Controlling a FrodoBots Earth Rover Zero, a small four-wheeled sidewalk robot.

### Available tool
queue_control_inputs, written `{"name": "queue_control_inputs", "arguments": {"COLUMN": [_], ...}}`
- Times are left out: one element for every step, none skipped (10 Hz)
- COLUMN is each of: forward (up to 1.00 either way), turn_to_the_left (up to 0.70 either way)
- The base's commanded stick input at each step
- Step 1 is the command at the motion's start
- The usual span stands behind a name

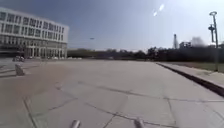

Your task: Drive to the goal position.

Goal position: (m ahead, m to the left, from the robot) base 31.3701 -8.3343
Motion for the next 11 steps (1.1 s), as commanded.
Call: {"name": "queue_control_inputs", "arguments": {"forward": [1.0, 1.0, 1.0, 1.0, 1.0, 1.0, 1.0, 1.0, 1.0, 1.0, 1.0], "turn_to_the_left": [-0.4, -0.36, 0.0, 0.0, -0.21, -0.38, -0.23, -0.02, 0.0, 0.0, 0.0]}}
